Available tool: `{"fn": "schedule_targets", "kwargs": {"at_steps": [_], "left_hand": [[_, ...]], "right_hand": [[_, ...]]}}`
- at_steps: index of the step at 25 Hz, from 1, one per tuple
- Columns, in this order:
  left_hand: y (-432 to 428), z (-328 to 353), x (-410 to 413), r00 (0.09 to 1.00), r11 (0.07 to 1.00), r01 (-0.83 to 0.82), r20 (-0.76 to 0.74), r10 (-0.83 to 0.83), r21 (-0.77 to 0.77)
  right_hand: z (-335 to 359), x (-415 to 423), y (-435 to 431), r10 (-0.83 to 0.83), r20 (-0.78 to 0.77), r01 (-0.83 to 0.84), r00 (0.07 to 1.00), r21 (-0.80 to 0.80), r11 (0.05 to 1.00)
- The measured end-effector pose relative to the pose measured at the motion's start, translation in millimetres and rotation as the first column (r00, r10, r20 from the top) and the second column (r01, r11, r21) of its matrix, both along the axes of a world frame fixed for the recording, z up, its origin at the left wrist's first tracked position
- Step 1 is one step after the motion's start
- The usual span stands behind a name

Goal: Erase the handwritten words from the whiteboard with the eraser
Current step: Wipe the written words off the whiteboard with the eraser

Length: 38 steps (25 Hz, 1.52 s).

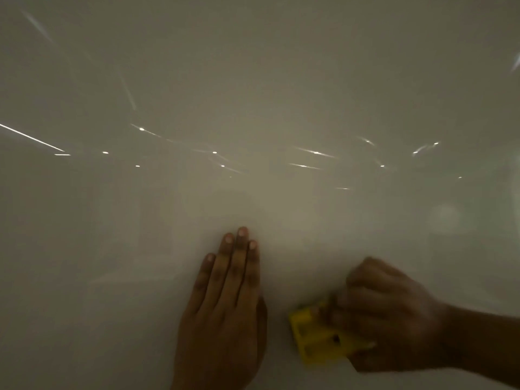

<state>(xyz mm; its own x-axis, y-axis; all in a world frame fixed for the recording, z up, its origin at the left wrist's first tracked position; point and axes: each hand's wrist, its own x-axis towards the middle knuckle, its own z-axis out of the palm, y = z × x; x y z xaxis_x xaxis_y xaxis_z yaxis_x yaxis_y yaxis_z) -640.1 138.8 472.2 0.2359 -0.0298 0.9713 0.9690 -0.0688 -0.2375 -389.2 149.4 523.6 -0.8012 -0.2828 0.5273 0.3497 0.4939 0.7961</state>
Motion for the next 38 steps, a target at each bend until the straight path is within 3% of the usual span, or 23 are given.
{"fn": "schedule_targets", "kwargs": {"at_steps": [2,3,5,7,9,11,13,16,18,20,22,23,25,27,29,31,33,35,38], "left_hand": [[-0.8,-1.7,-1.3,1.000,1.000,-0.013,0.003,0.013,-0.017],[-1.4,-2.3,-1.0,1.000,1.000,-0.013,0.001,0.013,-0.021],[-2.2,-1.4,-1.2,1.000,0.999,-0.011,-0.001,0.011,-0.036],[-2.2,-0.2,-1.0,1.000,0.998,-0.007,0.004,0.007,-0.057],[-2.4,0.1,-1.6,1.000,0.998,-0.001,0.009,0.001,-0.065],[-2.1,0.1,-2.8,1.000,0.998,0.000,0.007,0.000,-0.059],[-2.1,-0.5,-2.3,1.000,0.999,0.006,0.002,-0.006,-0.045],[-3.7,0.0,-2.0,1.000,0.999,0.003,0.003,-0.003,-0.034],[-4.4,-1.4,0.0,1.000,0.999,-0.007,0.012,0.007,-0.041],[-5.0,-1.0,1.0,1.000,0.998,-0.003,0.011,0.003,-0.061],[-5.1,-0.9,0.6,1.000,0.997,0.001,0.015,0.000,-0.076],[-5.3,-1.3,0.9,1.000,0.997,0.007,0.021,-0.005,-0.074],[-5.9,-1.6,1.4,0.999,0.997,0.017,0.033,-0.015,-0.072],[-6.2,-0.5,2.7,0.999,0.997,0.029,0.033,-0.026,-0.078],[-6.5,0.8,2.7,0.999,0.996,0.034,0.030,-0.031,-0.086],[-7.3,0.2,2.9,0.999,0.996,0.036,0.036,-0.034,-0.083],[-7.8,-1.9,4.4,0.998,0.997,0.036,0.047,-0.033,-0.071],[-7.9,-2.2,5.5,0.998,0.997,0.022,0.059,-0.017,-0.079],[-7.9,-1.9,9.8,0.997,0.995,0.020,0.077,-0.013,-0.093]], "right_hand": [[0.1,17.9,3.9,-0.059,0.147,0.049,0.987,0.073,0.996],[17.0,24.8,9.6,-0.081,0.123,0.065,0.989,0.122,0.990],[73.2,29.2,16.4,-0.125,-0.192,0.156,0.973,0.155,0.975],[131.1,24.6,11.5,-0.185,-0.567,0.277,0.803,0.079,0.958],[142.9,7.2,7.2,-0.163,-0.665,0.248,0.729,0.034,0.968],[104.4,-3.8,10.7,-0.090,-0.503,0.143,0.859,0.067,0.988],[35.5,-4.2,7.9,-0.033,-0.170,0.038,0.985,0.024,0.999],[-17.3,29.9,1.8,-0.096,0.224,0.095,0.970,0.017,0.995],[6.7,59.6,12.3,-0.095,0.172,0.086,0.981,0.054,0.995],[57.9,79.0,20.4,-0.120,-0.199,0.136,0.973,0.066,0.989],[98.1,87.4,23.9,-0.144,-0.532,0.179,0.834,0.013,0.984],[101.6,84.6,24.5,-0.134,-0.595,0.162,0.793,-0.006,0.987],[77.0,80.5,25.8,-0.096,-0.527,0.114,0.845,0.002,0.993],[24.9,84.4,24.2,-0.094,-0.318,0.094,0.943,-0.016,0.995],[-15.1,98.2,20.6,-0.155,-0.178,0.147,0.972,-0.056,0.987],[-22.8,123.8,27.3,-0.221,-0.209,0.208,0.953,-0.083,0.975],[-3.1,147.5,38.8,-0.320,-0.484,0.271,0.814,-0.171,0.947],[29.0,157.9,48.7,-0.327,-0.759,0.239,0.563,-0.230,0.944],[85.1,140.1,46.6,-0.172,-0.926,0.063,0.336,-0.160,0.985]]}}
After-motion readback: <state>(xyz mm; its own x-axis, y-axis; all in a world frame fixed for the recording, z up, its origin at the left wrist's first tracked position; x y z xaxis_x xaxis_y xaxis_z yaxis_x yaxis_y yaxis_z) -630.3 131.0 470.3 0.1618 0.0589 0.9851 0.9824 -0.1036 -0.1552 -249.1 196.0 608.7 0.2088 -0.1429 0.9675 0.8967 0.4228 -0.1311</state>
